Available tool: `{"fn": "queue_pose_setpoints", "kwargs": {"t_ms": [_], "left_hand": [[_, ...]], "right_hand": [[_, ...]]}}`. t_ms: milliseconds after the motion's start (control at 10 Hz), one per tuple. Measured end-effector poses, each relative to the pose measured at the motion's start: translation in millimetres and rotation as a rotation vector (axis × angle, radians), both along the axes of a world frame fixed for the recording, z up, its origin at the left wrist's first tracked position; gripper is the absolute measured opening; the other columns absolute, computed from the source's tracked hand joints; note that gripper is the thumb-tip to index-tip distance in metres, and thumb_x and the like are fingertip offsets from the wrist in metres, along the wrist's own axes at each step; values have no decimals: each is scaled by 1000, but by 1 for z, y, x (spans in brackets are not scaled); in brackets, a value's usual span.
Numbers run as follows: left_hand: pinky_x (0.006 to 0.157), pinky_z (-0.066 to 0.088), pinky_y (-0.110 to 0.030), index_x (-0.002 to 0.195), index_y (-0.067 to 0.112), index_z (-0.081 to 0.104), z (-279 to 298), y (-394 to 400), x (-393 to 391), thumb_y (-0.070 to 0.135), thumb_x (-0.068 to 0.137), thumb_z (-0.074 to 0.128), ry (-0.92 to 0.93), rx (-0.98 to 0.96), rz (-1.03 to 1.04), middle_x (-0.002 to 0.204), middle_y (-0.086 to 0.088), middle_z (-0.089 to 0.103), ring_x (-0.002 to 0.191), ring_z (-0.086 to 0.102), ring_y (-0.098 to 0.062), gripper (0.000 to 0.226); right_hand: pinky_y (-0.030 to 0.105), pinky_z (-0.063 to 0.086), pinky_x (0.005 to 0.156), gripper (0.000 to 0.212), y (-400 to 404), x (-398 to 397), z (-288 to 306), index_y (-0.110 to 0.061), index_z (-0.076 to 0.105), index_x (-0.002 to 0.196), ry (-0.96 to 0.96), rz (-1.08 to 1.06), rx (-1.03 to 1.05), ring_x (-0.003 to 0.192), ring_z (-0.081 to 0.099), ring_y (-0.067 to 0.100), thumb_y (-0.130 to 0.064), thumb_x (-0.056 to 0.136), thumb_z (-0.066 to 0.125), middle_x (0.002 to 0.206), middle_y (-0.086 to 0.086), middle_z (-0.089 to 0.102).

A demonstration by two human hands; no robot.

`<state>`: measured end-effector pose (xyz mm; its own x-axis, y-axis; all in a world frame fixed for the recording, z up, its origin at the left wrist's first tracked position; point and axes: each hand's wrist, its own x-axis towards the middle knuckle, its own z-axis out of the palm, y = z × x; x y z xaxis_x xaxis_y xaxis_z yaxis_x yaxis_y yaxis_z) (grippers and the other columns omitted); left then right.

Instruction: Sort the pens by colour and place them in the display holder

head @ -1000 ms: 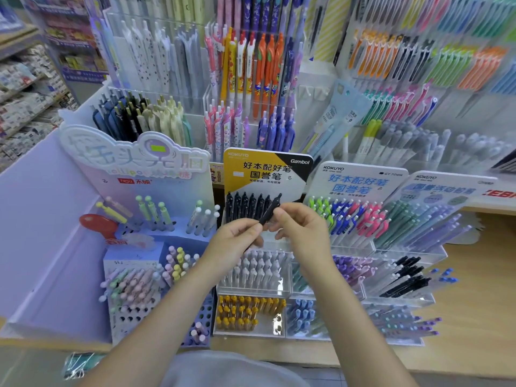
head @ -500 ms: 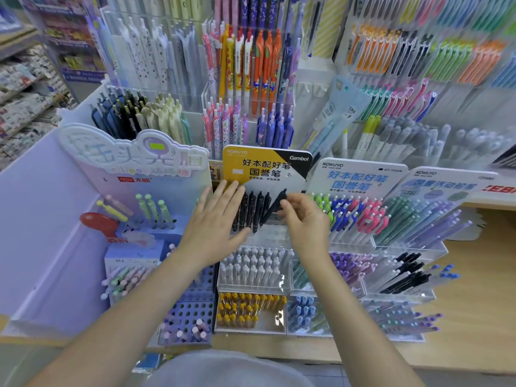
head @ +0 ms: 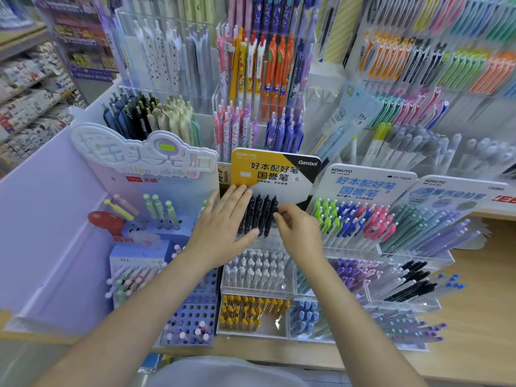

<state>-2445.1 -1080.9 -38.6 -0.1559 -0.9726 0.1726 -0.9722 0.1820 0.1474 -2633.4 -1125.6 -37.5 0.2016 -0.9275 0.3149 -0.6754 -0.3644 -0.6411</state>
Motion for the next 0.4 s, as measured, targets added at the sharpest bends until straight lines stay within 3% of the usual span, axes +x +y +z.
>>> {"fn": "queue_pose_setpoints", "kwargs": {"t_ms": [100, 200, 300, 400], "left_hand": [[124, -5, -44, 160, 17, 3, 1, 1, 0, 66, 92, 15, -1, 10, 0, 167, -1, 1, 153, -5, -15, 84], [124, -8, -41, 159, 19, -1, 8, 4, 0, 69, 90, 11, 16, 48, 1, 167, 0, -4, 153, -11, -13, 86], [125, 3, -42, 160, 18, 6, 31, 15, -3, 68, 92, 19, 145, -5, -35, 167, 2, 0, 152, -10, -10, 85], [123, 16, -36, 154, 17, 31, 88, 49, -13, 53, 96, 42, 462, -296, -101, 162, 5, 26, 152, 11, -9, 69]], "right_hand": [[23, 41, 62, 16, -2, -3, 2, -6, 70, 103, 15, -6, 31, 67, 53, 10, -17, 92, 67, 74, -3, 60], [35, 54, 68, 19, 4, -7, 14, -7, 68, 106, 1, -15, 104, 68, 58, 13, -18, 91, 69, 74, -5, 61], [40, 57, 72, 15, 19, -14, 47, -14, 69, 104, -113, 15, 99, 67, 64, 10, -18, 90, 70, 73, -11, 64], [30, 58, 69, 15, 54, -34, 114, -28, 69, 101, -296, 121, -74, 73, 68, 9, -18, 90, 69, 83, -12, 70]]}}
